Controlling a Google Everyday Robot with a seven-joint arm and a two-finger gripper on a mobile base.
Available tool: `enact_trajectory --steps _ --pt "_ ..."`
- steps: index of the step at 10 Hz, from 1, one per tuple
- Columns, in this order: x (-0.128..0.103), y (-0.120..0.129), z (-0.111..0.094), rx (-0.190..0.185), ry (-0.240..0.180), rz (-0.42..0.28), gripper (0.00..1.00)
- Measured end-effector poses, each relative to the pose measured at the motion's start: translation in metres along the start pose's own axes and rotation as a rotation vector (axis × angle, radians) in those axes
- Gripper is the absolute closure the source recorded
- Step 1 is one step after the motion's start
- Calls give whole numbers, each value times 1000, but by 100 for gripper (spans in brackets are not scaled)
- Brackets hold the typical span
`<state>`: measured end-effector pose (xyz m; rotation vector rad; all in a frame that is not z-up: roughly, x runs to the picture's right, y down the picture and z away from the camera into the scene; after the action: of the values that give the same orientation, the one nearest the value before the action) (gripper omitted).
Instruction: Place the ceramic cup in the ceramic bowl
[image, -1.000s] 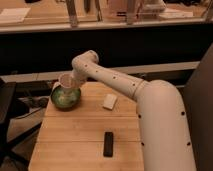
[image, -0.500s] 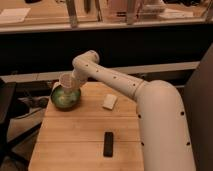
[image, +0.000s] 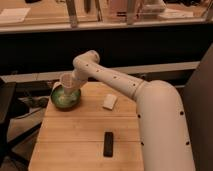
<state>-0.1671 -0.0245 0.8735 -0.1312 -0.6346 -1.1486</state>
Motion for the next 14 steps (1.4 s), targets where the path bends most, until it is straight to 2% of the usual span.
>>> enact_trajectory --steps 14 --pt "1 6 8 -21 -19 20 100"
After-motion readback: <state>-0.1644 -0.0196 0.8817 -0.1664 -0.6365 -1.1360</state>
